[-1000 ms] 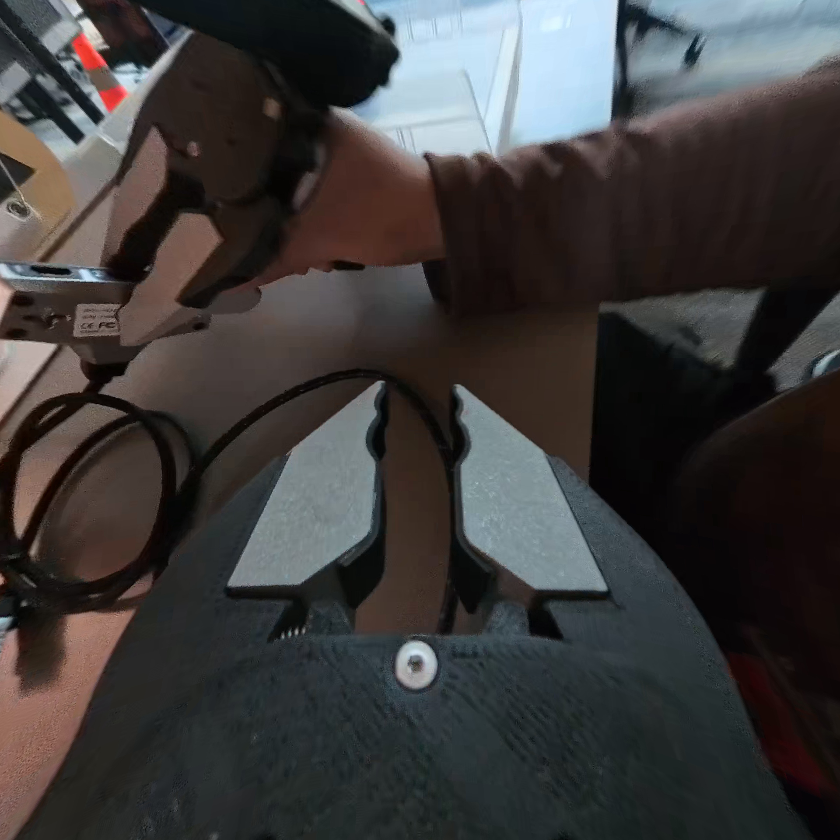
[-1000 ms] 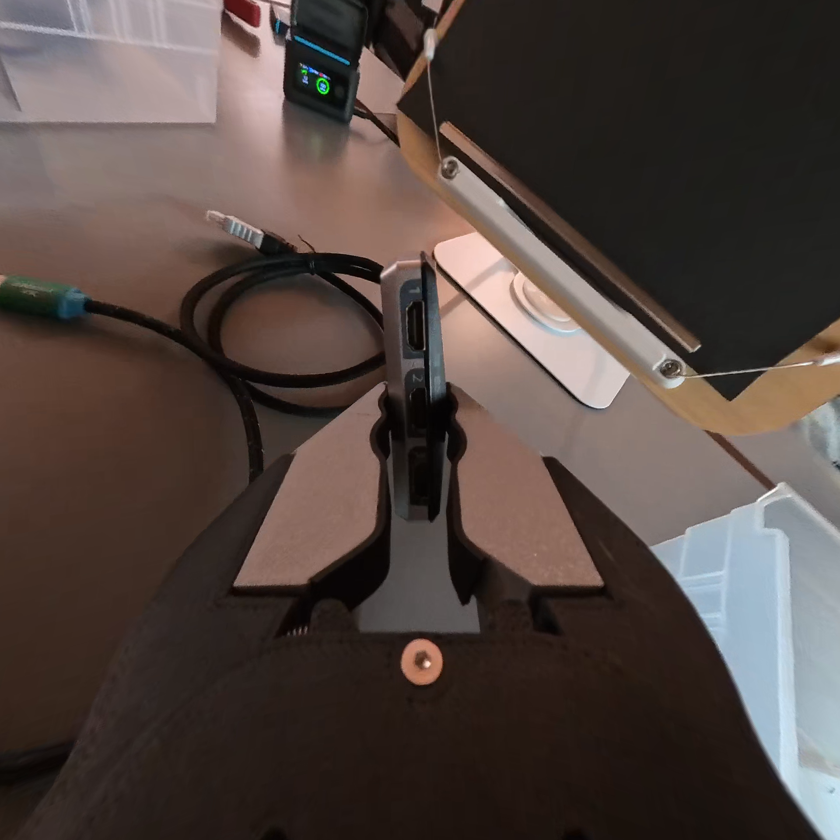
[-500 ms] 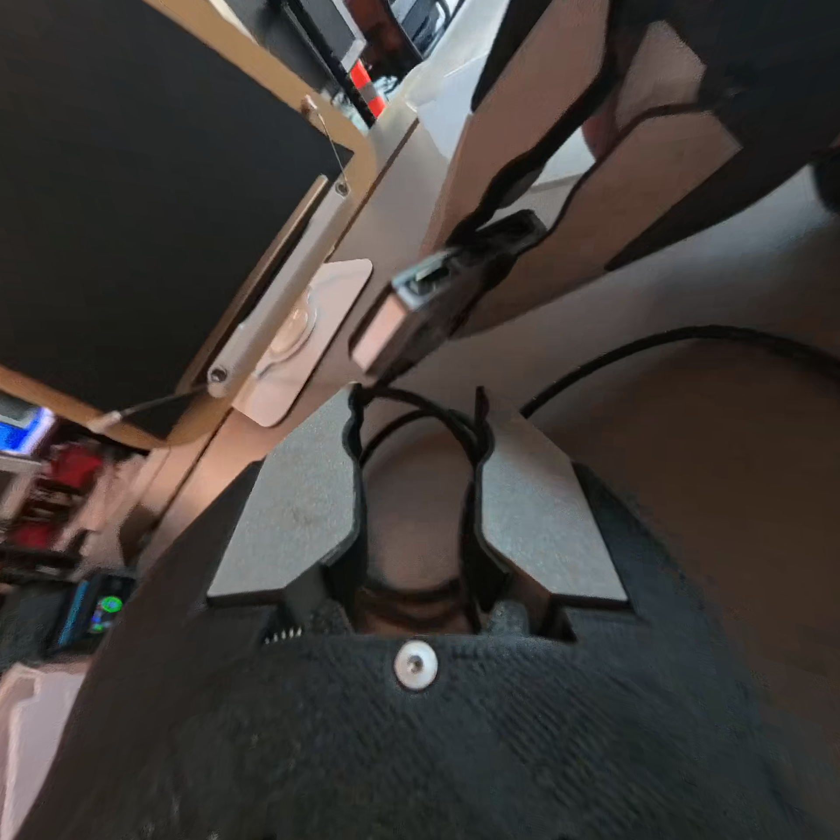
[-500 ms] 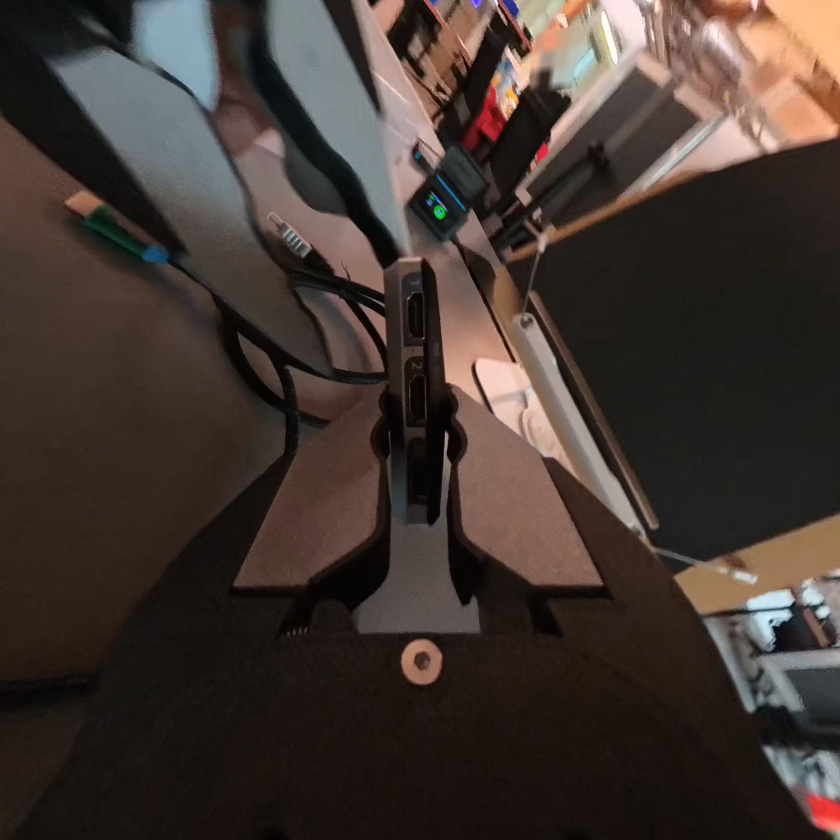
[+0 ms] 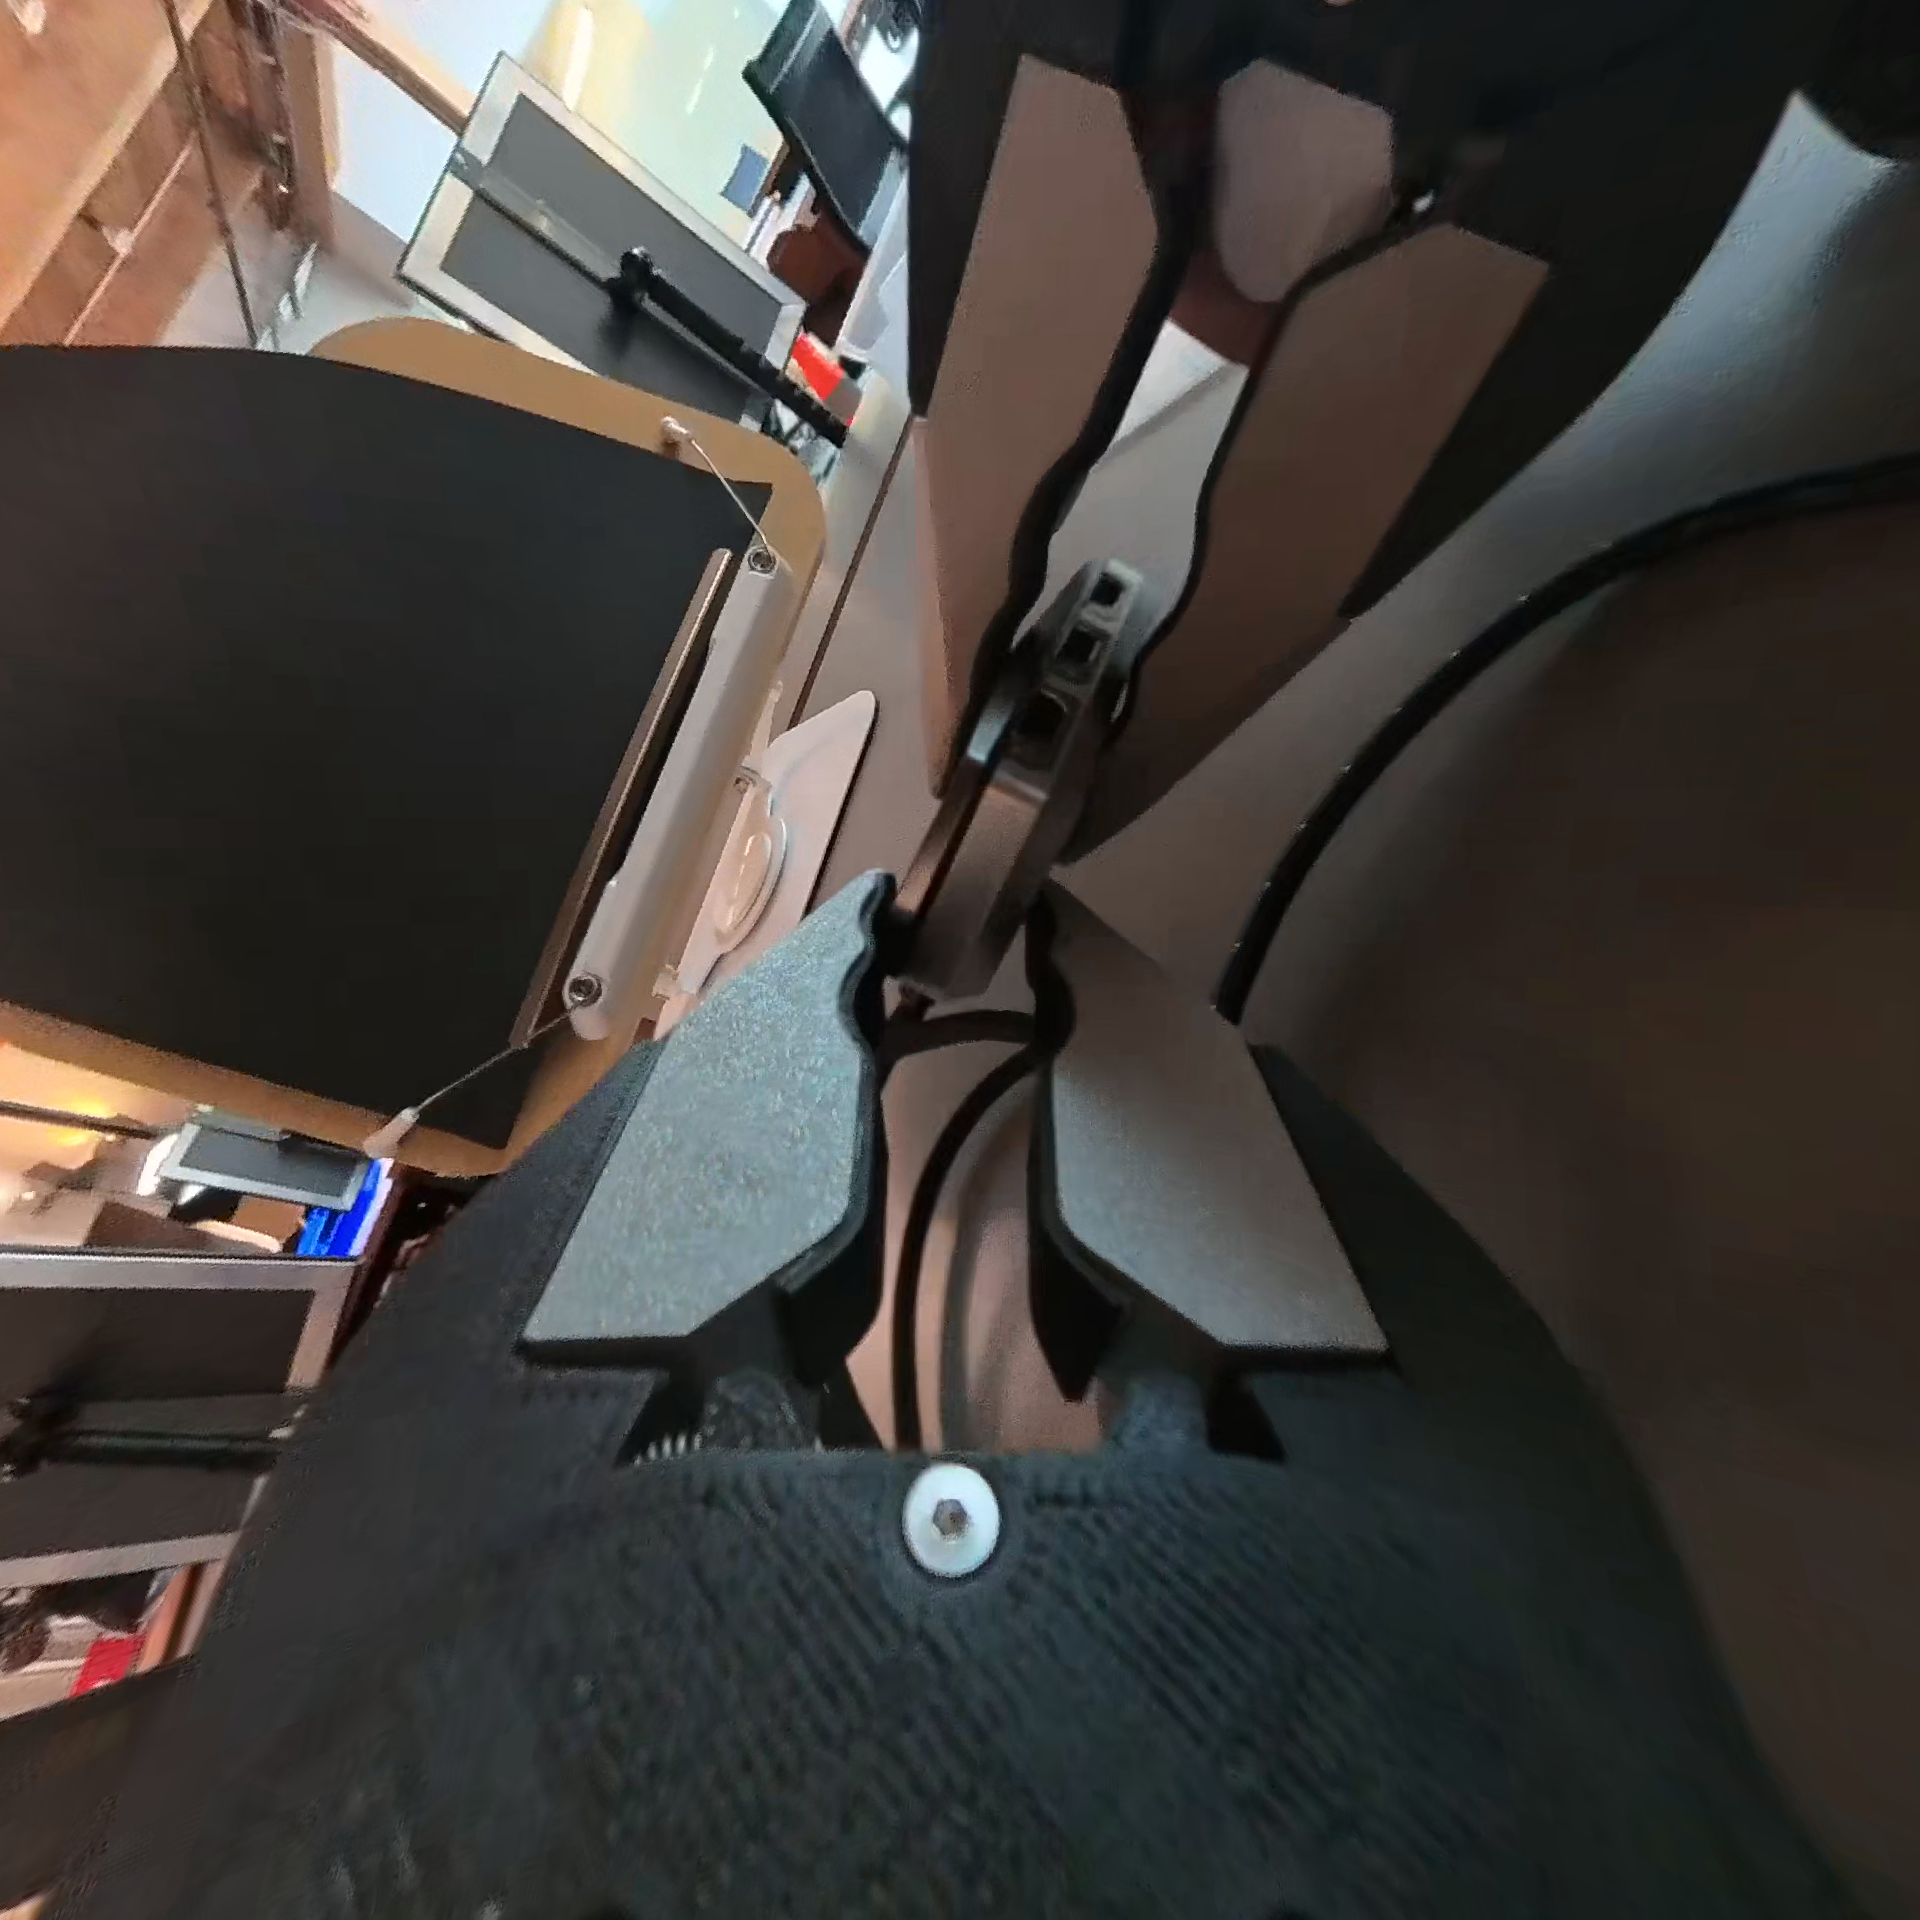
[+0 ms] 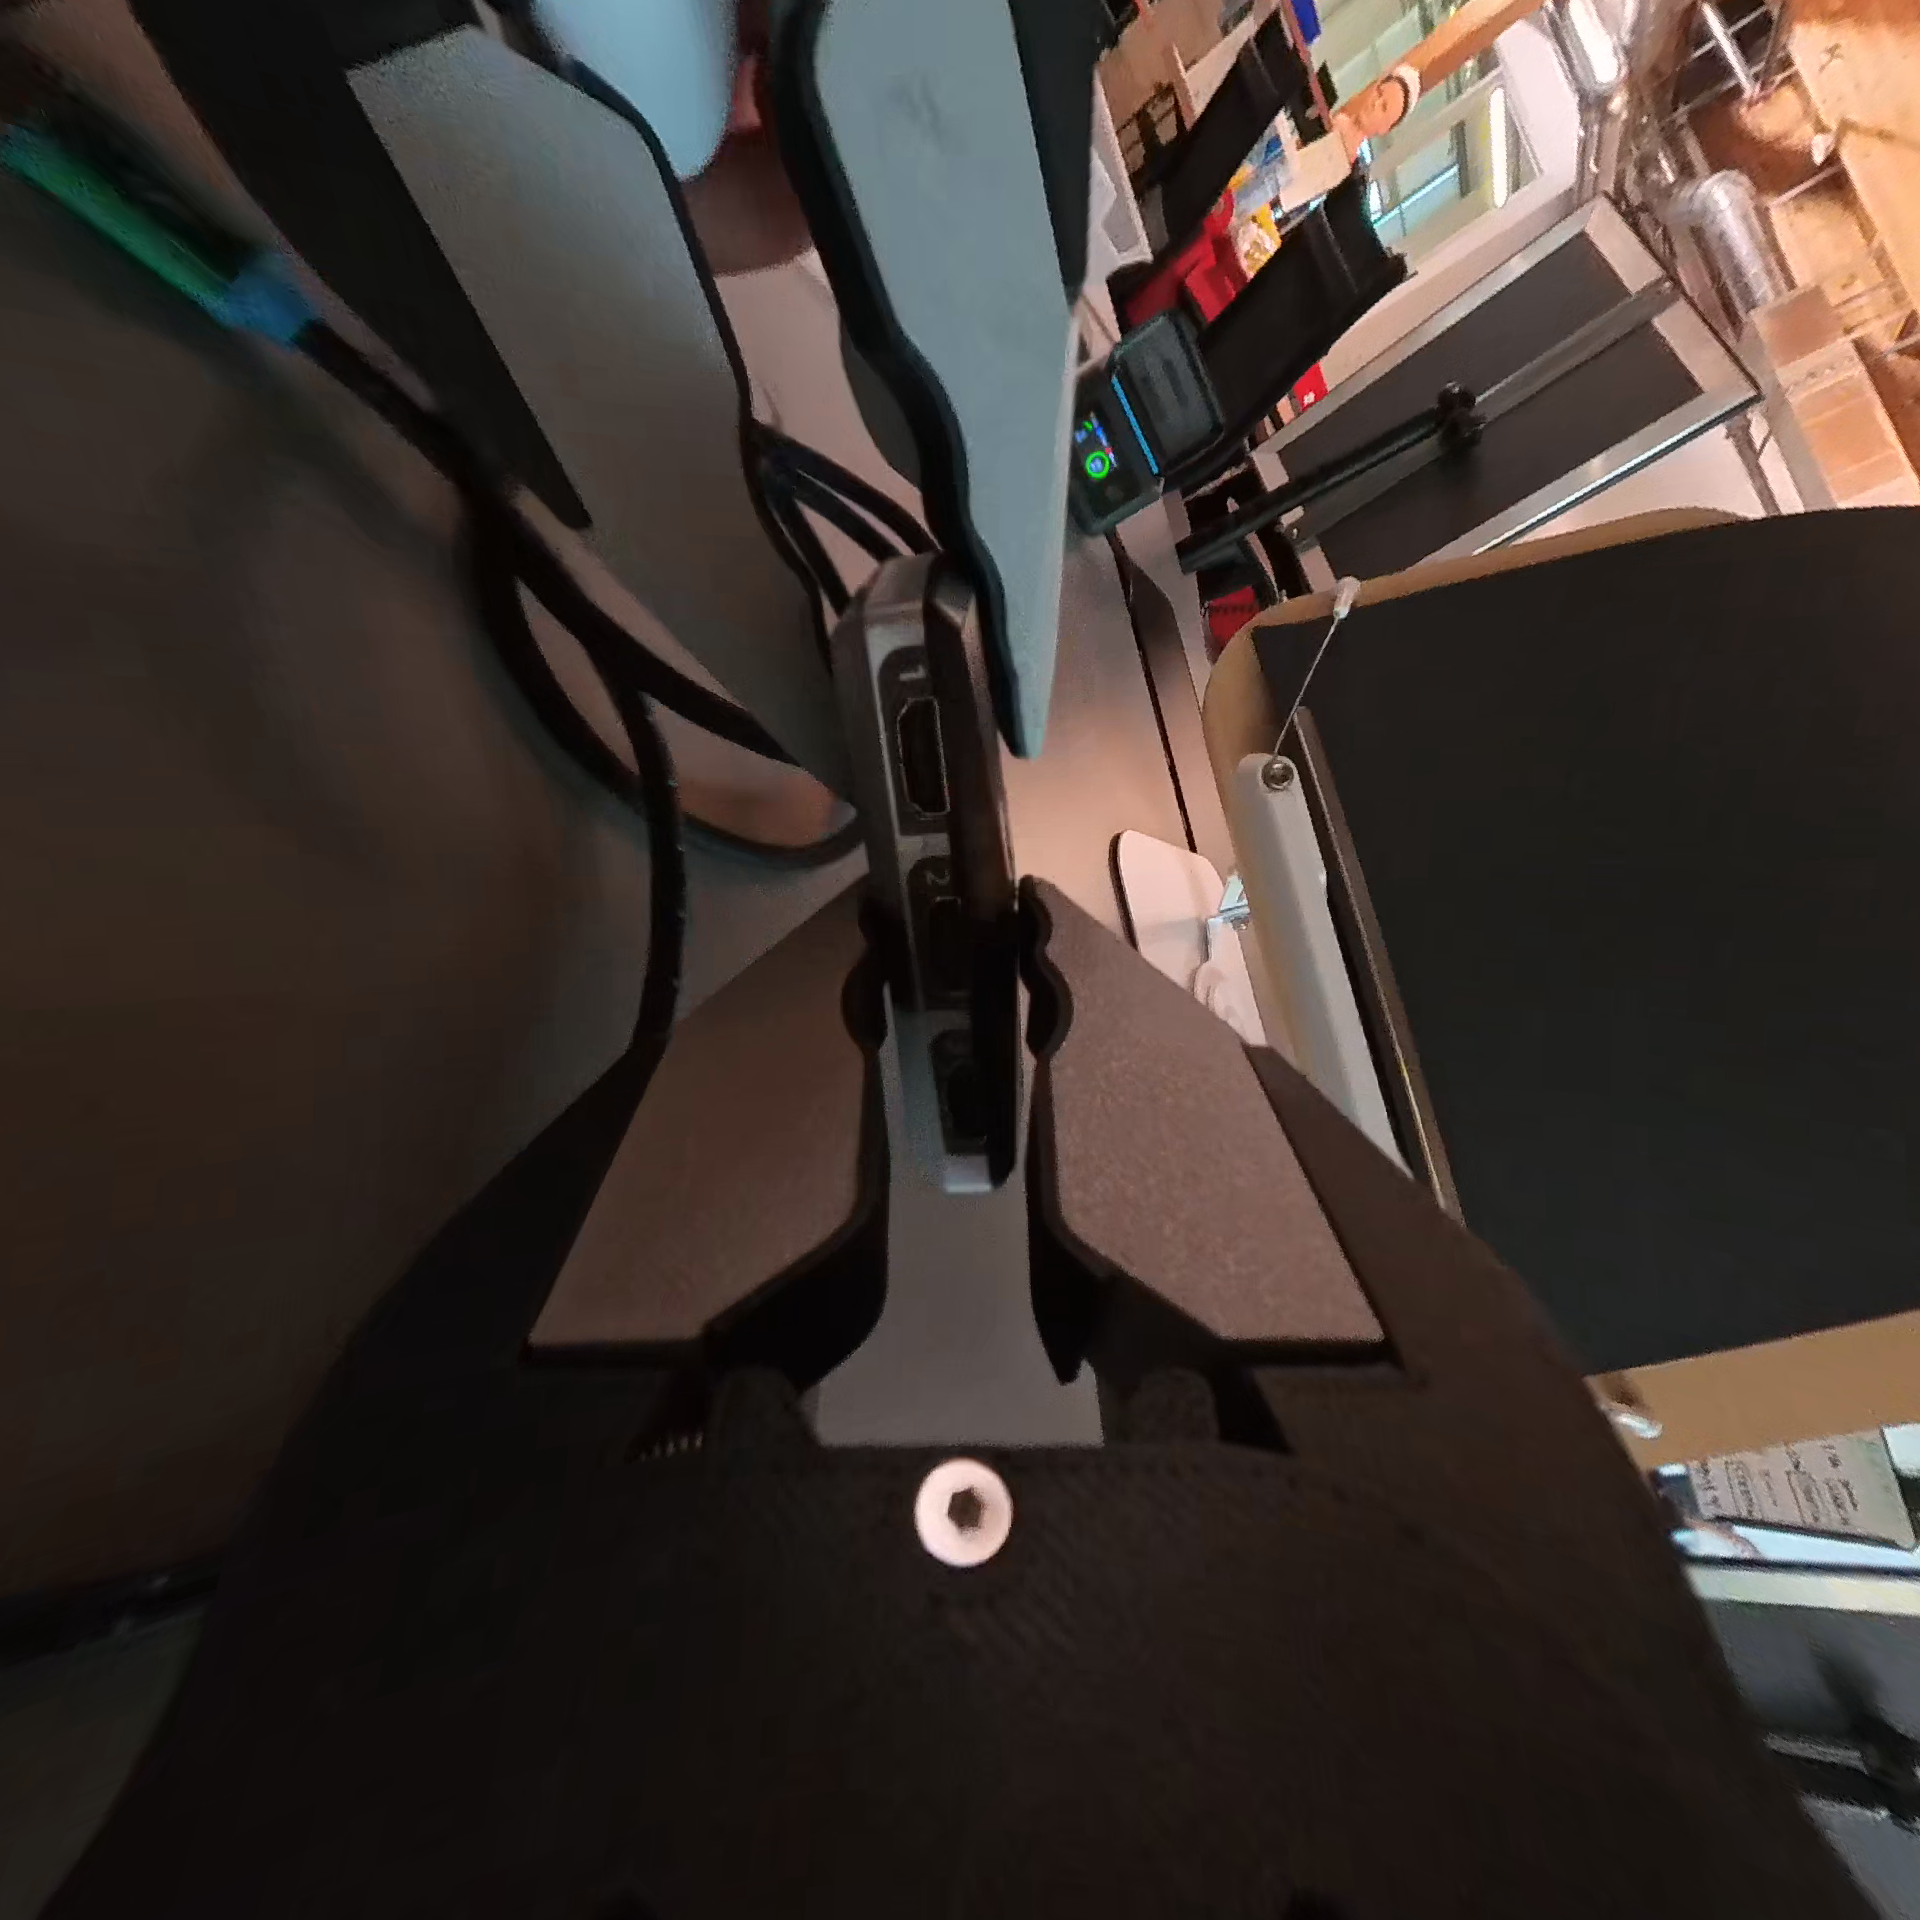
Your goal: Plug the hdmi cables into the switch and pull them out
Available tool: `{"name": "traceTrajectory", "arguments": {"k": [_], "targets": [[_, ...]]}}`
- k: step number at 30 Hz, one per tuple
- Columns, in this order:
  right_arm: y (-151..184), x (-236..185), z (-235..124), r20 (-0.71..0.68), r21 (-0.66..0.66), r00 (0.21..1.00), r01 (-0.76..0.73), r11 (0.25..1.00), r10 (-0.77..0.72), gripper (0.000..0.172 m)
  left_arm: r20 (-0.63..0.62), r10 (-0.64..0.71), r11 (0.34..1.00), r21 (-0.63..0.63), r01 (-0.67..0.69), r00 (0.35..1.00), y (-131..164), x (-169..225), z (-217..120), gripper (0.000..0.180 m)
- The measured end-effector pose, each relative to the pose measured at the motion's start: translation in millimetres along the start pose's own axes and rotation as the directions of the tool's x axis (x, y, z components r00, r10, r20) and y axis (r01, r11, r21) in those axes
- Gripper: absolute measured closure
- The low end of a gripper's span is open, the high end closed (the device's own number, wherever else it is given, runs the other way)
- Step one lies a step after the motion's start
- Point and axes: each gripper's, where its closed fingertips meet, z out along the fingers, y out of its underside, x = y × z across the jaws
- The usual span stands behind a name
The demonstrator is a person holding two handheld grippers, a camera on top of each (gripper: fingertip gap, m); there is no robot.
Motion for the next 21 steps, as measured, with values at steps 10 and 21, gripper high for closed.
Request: {"name": "traceTrajectory", "arguments": {"k": [10,21], "targets": [[21,11,5,-0.057,-0.102,0.996,-0.074,0.992,0.069,0.151,0.075,-0.003,1.0,-0.014,0.004,0.997,10,-6,-1,0.159],[18,-5,9,-0.002,-0.096,1.0,0.001,0.995,-0.002,0.152,-0.039,-0.052,0.998,0.041,0.053,0.998,2,11,-7,0.155]]}}
